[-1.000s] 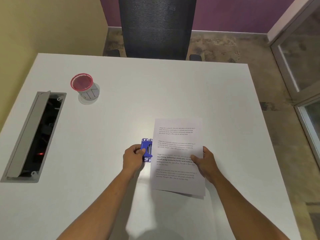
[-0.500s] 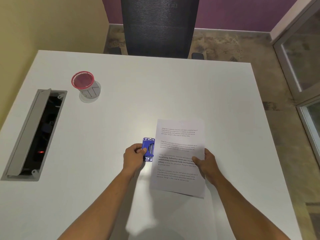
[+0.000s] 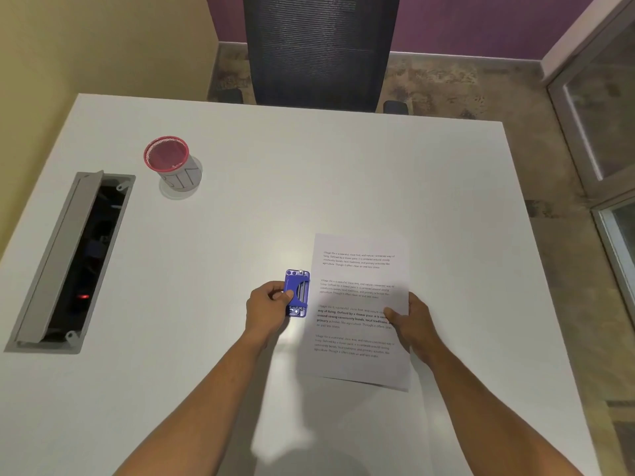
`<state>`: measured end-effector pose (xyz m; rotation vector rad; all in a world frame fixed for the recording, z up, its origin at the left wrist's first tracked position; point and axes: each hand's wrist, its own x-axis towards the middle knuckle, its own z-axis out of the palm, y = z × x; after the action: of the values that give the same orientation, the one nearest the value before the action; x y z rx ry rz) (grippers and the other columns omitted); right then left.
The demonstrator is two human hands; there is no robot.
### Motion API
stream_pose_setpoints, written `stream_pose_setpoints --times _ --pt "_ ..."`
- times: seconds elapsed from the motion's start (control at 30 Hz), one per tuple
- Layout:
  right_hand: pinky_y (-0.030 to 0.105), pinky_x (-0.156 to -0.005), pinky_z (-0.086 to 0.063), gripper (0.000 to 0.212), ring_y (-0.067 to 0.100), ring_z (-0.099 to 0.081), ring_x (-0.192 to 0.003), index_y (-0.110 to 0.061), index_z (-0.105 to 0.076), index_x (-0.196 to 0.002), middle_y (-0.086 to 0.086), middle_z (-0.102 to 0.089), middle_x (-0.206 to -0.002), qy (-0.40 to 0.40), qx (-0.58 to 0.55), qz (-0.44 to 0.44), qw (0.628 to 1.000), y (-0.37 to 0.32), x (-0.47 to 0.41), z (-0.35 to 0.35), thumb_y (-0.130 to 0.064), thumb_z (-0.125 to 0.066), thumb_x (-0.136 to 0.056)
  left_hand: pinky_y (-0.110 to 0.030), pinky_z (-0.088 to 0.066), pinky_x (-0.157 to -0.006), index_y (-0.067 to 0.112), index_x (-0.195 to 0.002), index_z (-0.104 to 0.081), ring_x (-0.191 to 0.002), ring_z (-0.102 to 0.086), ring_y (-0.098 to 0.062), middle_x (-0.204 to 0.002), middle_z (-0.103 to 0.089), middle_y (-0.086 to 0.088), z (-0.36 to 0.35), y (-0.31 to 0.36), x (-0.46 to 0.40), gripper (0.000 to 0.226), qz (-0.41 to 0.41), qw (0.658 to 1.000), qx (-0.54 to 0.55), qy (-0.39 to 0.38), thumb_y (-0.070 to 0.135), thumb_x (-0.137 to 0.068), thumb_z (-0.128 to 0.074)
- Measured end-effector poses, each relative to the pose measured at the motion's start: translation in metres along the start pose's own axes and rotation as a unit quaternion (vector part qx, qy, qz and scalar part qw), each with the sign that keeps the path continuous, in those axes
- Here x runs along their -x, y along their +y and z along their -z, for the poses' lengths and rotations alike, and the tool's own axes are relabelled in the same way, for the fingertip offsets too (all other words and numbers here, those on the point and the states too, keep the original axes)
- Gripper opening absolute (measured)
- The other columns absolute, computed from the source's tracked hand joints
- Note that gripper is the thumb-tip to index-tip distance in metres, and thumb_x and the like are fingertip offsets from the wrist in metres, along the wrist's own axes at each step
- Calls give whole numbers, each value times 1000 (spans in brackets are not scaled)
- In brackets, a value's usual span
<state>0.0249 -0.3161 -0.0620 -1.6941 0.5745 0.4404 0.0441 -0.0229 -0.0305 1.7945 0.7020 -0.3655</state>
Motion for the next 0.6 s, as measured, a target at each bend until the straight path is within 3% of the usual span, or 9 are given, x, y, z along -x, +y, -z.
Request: stream_pose_setpoints --times 0.33,0.47,0.6 --pt "33 -76 -61 34 20 -72 -97 -11 -61 -123 6 -72 -112 -26 -11 0 1000 -6 -1 2 -3 -66 -90 -27 -50 -69 26 -77 -69 -68 -62 -16 -78 -73 -7 -1 -1 -2 18 -4 1000 -5 -1 12 -86 -66" --pt "46 -87 -58 35 27 -70 -101 -6 -60 -124 12 -71 -116 -30 -8 0 1000 -6 -5 -2 -2 -67 -90 -36 -53 -77 19 -84 -71 -70 -61 -20 -79 -70 -14 -1 -2 -3 10 -1 1000 3 -9 11 -86 -65" --pt "34 -80 -59 35 22 -70 -99 -5 -60 -123 11 -71 -115 -16 -8 2 1000 -9 -9 -6 0 -67 -89 -39 -54 -81 16 -86 -71 -67 -60 -17 -73 -68 -7 0 -4 -4 7 3 1000 4 -9 11 -86 -65"
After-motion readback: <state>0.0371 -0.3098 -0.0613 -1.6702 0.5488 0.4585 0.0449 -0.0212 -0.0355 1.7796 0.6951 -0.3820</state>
